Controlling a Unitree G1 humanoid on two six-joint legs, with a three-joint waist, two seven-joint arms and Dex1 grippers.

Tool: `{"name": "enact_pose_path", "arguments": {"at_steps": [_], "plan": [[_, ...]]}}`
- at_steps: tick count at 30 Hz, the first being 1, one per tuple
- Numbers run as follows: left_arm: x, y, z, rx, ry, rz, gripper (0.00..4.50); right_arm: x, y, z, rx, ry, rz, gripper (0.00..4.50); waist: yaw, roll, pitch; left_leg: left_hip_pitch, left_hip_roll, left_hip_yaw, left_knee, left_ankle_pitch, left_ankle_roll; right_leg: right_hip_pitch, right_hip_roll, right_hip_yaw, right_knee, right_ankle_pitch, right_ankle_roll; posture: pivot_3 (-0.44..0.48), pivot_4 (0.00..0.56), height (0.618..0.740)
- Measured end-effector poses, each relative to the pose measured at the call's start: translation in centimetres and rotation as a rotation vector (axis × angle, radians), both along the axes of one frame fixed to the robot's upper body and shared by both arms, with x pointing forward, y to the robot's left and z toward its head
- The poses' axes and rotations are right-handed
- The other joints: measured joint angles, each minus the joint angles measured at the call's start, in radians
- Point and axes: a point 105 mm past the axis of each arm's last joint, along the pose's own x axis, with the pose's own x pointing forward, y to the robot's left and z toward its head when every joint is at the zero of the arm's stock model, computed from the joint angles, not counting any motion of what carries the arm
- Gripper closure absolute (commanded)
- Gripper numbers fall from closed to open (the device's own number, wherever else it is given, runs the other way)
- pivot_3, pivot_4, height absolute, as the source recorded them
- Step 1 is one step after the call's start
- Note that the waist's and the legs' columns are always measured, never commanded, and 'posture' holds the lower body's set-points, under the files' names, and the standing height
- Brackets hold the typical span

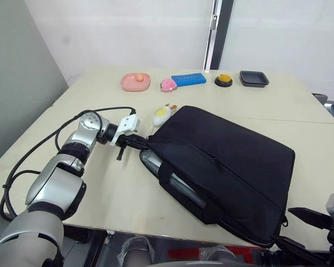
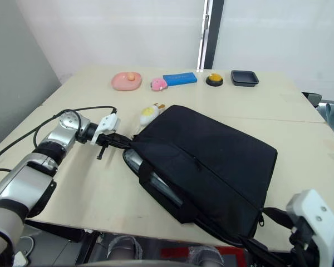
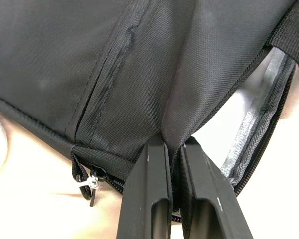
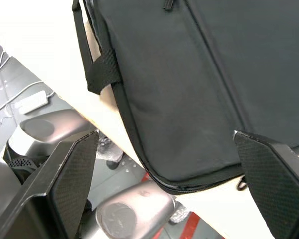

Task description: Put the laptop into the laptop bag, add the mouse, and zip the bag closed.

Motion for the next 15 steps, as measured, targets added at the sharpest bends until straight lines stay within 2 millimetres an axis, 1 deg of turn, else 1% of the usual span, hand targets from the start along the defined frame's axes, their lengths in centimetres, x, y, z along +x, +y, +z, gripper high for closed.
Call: {"name": "enact_pose_path", "arguments": {"at_steps": [3,5,7,10,13,15], "plan": [[-0.5,0.6,-0.2,-0.002,0.016,0.006,4.45,0.4,0.2,-1.5,-0.04,0.015,-0.01,0.0,-0.001,0.0,0.0,0.0,0.0,0.0,0.0,0.0,-0.001,0.0,0.0,0.0,0.0,0.0,0.0,0.0,0.15,0.74],[-1.0,1.0,-0.1,0.004,0.023,0.005,4.45,0.4,0.7,-2.9,-0.081,0.046,0.023,0.0,-0.002,0.0,0.0,0.0,0.0,0.0,-0.001,0.0,-0.001,0.0,0.001,0.0,0.0,0.0,0.0,0.0,0.15,0.74],[-1.3,1.5,-0.1,0.012,0.031,0.008,4.45,0.6,1.1,-3.8,-0.108,0.051,0.039,0.0,-0.003,0.0,0.0,0.001,0.0,0.0,-0.001,0.0,-0.001,0.0,0.001,0.0,0.0,0.0,0.0,0.0,0.15,0.74],[-1.8,1.8,-0.2,0.015,0.045,0.011,4.45,1.3,1.7,-4.6,-0.136,0.037,0.063,0.0,-0.006,0.0,0.0,0.003,0.0,0.001,0.0,0.0,-0.001,0.001,0.001,0.001,0.001,0.0,0.0,0.0,0.15,0.74],[-2.1,2.1,-0.3,0.017,0.059,0.015,4.45,1.7,1.8,-5.1,-0.176,0.024,0.08,0.0,-0.009,0.0,-0.001,0.003,0.0,0.001,0.0,0.0,-0.002,0.001,0.001,0.001,0.002,0.0,0.0,0.0,0.15,0.74],[-2.2,2.2,-0.3,0.022,0.065,0.015,4.5,1.9,1.8,-5.2,-0.189,0.019,0.085,0.54,-0.012,0.0,-0.001,0.004,0.0,0.001,0.0,0.0,-0.002,0.002,0.001,0.002,0.002,0.0,0.0,0.0,0.15,0.74]]}}
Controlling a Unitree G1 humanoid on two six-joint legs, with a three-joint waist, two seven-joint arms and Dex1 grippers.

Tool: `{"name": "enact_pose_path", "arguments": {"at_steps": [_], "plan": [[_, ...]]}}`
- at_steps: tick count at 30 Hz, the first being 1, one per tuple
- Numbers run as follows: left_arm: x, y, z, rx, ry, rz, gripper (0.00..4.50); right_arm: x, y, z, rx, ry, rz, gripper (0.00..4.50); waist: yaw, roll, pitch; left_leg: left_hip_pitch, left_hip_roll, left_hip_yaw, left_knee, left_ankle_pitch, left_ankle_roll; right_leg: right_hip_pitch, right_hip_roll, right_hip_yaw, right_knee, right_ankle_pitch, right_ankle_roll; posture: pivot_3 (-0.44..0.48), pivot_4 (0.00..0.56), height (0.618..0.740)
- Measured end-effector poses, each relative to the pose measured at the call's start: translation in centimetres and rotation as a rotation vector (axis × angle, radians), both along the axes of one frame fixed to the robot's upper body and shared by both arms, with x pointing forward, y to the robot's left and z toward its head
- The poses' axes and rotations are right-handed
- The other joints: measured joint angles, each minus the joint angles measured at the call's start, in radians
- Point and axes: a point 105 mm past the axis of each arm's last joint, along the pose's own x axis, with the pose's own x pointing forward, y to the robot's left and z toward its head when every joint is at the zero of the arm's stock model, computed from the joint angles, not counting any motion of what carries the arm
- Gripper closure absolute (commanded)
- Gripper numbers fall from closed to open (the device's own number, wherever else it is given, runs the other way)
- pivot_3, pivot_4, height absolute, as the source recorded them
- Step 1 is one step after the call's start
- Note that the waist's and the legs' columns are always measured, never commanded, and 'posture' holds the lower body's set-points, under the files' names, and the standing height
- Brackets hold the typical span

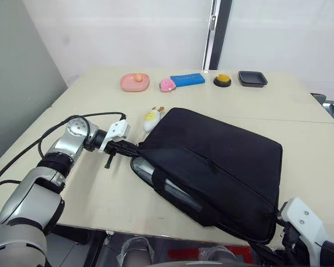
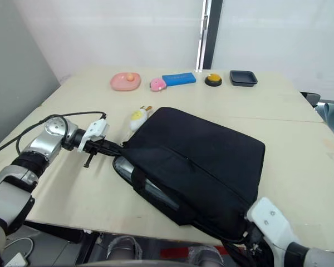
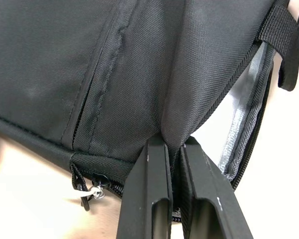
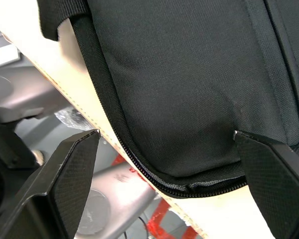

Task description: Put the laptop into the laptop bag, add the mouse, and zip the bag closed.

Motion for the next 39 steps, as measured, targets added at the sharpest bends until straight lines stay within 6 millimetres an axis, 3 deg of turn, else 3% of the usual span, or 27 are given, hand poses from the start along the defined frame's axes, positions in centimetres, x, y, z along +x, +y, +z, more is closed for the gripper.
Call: {"name": "enact_pose_path", "arguments": {"at_steps": [12,25,30,39], "plan": [[-0.4,0.6,-0.2,-0.008,0.018,0.024,4.5,1.3,-0.7,0.0,-0.045,-0.015,0.093,4.46,-0.02,-0.002,-0.003,0.002,0.0,0.0,0.001,0.0,0.0,0.003,0.0,0.0,0.001,0.0,-0.001,0.0,0.15,0.74],[-3.8,3.3,-0.9,0.127,0.115,0.048,4.5,7.4,-1.5,1.4,-0.137,-0.091,0.296,4.46,-0.042,0.004,-0.009,0.004,0.001,0.0,0.004,0.0,0.0,0.004,0.001,0.001,0.005,0.0,-0.003,0.0,0.15,0.74],[-6.3,4.0,-1.0,0.126,0.158,0.08,4.5,11.2,-1.5,2.8,-0.201,-0.136,0.439,4.46,-0.062,0.005,-0.01,0.003,0.001,0.002,0.003,0.0,0.001,0.002,0.001,0.001,0.007,0.0,-0.004,0.0,0.15,0.74],[-7.5,4.1,-1.5,0.093,0.14,0.155,4.5,11.8,-1.6,2.4,-0.214,-0.093,0.539,4.46,-0.049,0.005,-0.01,0.002,0.002,0.002,0.004,0.0,0.002,0.0,0.001,0.001,0.008,-0.001,-0.006,0.0,0.15,0.74]]}}
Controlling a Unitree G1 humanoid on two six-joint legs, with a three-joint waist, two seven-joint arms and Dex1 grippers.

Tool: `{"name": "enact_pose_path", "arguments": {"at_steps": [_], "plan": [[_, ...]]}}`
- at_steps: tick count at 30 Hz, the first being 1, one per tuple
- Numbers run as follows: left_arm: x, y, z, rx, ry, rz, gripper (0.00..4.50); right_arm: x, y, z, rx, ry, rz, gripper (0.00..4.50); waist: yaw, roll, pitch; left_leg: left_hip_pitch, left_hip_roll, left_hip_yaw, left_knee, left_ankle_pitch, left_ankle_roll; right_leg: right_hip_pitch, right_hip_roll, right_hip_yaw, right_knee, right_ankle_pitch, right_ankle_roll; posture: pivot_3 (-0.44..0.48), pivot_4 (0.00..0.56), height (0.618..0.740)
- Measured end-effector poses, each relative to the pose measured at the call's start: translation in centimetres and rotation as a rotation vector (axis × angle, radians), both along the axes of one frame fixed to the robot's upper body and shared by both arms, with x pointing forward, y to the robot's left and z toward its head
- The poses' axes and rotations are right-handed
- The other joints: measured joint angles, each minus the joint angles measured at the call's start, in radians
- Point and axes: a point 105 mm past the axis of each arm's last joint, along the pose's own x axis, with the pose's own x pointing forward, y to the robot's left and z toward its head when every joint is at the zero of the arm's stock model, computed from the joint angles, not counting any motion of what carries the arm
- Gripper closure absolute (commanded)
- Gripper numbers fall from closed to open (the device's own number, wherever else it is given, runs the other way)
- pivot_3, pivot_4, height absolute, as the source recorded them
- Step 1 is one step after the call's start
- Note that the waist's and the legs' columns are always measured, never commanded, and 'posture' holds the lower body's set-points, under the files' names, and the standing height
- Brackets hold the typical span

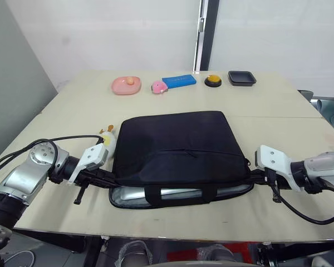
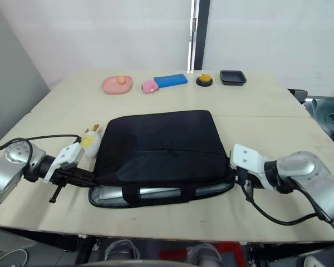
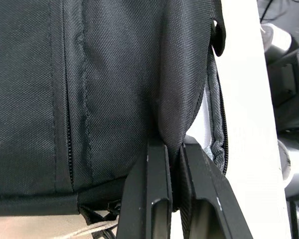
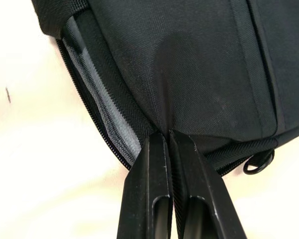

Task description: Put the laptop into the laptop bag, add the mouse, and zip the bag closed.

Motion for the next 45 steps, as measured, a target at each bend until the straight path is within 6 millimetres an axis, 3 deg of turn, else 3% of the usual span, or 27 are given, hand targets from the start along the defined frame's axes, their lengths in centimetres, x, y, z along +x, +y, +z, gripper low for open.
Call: {"name": "enact_pose_path", "arguments": {"at_steps": [4,13,21,24,28,34,38,42,45], "plan": [[0.4,0.4,-0.2,0.011,-0.022,0.016,4.5,0.1,0.3,-0.1,0.003,0.005,0.015,4.46,-0.001,0.0,-0.001,0.001,0.0,0.0,0.001,0.0,0.0,0.0,0.0,0.001,0.002,0.0,0.0,0.0,0.15,0.74],[3.4,1.4,0.2,0.039,-0.151,0.043,4.5,-1.7,1.2,0.0,0.078,0.11,0.056,4.46,0.012,0.0,-0.002,0.001,0.0,0.0,0.004,0.0,0.0,0.0,0.0,0.002,0.004,0.0,-0.001,0.0,0.15,0.74],[3.6,1.2,0.1,0.014,-0.105,0.045,4.5,-2.0,0.7,-0.3,0.07,0.119,0.044,4.46,0.015,0.0,-0.003,0.0,0.0,0.0,0.004,0.0,0.0,0.0,0.0,0.001,0.004,0.0,-0.001,0.0,0.15,0.74],[3.4,1.3,0.1,0.011,-0.078,0.046,3.48,-2.2,0.4,-0.4,0.071,0.137,0.033,3.66,0.014,0.0,-0.003,0.0,0.0,0.0,0.003,0.0,0.0,0.0,0.0,0.001,0.002,0.0,-0.001,0.0,0.15,0.74],[3.7,1.7,0.3,-0.003,-0.031,0.078,2.04,-2.4,-0.1,-0.6,0.083,0.178,0.012,2.25,0.016,0.0,-0.003,0.0,0.0,0.0,0.003,0.0,0.0,-0.001,0.0,0.001,0.003,0.0,-0.001,0.0,0.15,0.74],[2.9,3.5,1.7,0.019,0.029,0.131,0.0,-2.3,-0.4,1.0,0.154,0.181,-0.009,0.15,0.01,-0.001,-0.001,-0.001,0.001,0.0,0.002,0.0,0.0,-0.003,0.0,0.001,0.002,0.0,-0.001,0.0,0.15,0.74],[2.0,4.2,4.1,-0.012,0.057,0.152,0.0,-2.1,-0.6,2.5,0.216,0.163,-0.025,0.02,0.014,-0.001,-0.001,-0.001,0.0,0.0,0.001,0.0,0.0,-0.003,0.0,0.0,0.0,0.0,-0.001,0.0,0.15,0.74],[0.7,4.4,5.2,-0.105,0.12,0.179,0.0,-2.0,-0.4,4.6,0.343,0.145,-0.051,0.02,0.017,-0.001,-0.001,-0.001,0.0,0.0,0.001,0.0,0.0,-0.003,0.0,0.0,0.0,0.0,-0.001,0.0,0.15,0.74],[0.0,5.4,6.4,-0.183,0.145,0.242,0.0,-2.5,0.7,5.8,0.453,0.14,-0.041,0.02,0.017,-0.001,0.0,-0.001,0.001,0.0,0.0,0.0,0.0,-0.003,0.001,0.0,0.0,0.0,-0.002,0.0,0.15,0.74]]}}
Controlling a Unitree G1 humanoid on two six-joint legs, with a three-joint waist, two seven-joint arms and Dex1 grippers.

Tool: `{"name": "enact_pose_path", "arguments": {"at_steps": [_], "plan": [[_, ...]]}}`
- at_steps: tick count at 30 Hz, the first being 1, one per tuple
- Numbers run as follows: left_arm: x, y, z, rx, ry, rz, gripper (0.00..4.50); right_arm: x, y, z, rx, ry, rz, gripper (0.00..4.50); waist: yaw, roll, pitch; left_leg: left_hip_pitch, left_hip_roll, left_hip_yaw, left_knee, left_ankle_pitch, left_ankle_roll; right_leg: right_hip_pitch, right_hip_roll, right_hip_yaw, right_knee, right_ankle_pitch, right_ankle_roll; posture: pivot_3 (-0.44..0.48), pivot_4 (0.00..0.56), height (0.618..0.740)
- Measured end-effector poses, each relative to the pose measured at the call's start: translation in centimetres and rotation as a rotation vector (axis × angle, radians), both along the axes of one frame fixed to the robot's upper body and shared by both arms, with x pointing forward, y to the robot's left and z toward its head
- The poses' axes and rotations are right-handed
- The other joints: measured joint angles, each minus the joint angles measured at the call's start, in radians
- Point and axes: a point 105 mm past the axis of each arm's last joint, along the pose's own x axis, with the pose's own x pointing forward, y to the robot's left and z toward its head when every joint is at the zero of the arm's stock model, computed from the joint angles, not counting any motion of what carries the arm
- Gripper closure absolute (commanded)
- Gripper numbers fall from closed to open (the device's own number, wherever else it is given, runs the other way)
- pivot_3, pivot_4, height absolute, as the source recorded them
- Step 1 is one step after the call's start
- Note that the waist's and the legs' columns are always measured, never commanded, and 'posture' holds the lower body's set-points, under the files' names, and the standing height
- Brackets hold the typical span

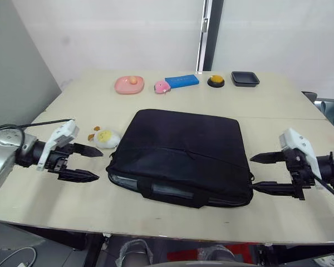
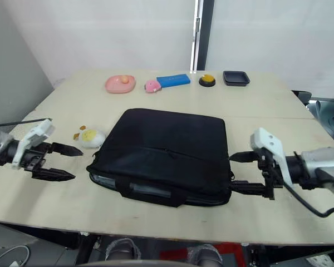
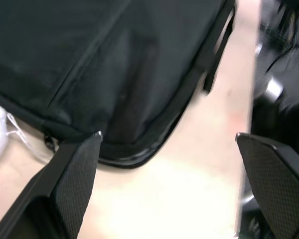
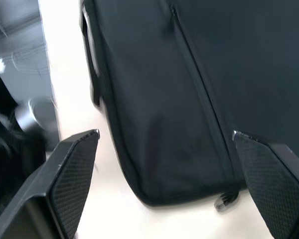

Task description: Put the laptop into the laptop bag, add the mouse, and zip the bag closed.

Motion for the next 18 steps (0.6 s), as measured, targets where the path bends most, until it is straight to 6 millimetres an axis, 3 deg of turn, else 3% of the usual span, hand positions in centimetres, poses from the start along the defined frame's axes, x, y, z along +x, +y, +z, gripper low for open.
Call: {"name": "enact_pose_path", "arguments": {"at_steps": [3,7,12,18], "plan": [[-0.2,1.2,1.0,-0.065,0.013,0.099,0.0,-0.9,2.1,0.4,0.087,0.01,0.033,0.02,-0.001,0.001,0.0,0.001,0.0,0.0,0.0,0.0,0.0,0.0,0.0,0.0,0.0,0.0,0.0,0.0,0.15,0.74],[-1.9,2.1,-0.7,-0.139,0.073,0.178,0.0,-2.6,4.2,-0.7,0.104,0.08,0.069,0.02,-0.006,0.001,0.0,0.0,0.0,0.0,-0.003,0.0,-0.001,0.001,0.0,0.0,-0.004,0.0,0.0,0.0,0.15,0.74],[-5.5,1.8,-2.2,-0.223,0.066,0.197,0.0,-3.8,4.0,-3.1,0.109,0.198,-0.001,0.02,-0.006,-0.001,0.001,-0.001,0.0,0.0,-0.006,-0.001,-0.002,0.001,0.0,-0.002,-0.01,0.0,0.0,0.0,0.15,0.74],[-7.3,0.7,-2.2,-0.266,0.037,0.203,0.0,-4.4,5.4,-5.1,0.159,0.285,-0.008,0.02,-0.006,-0.001,0.001,0.001,0.0,0.0,-0.007,-0.001,-0.002,0.002,0.0,-0.001,-0.009,-0.001,0.002,0.0,0.15,0.74]]}}
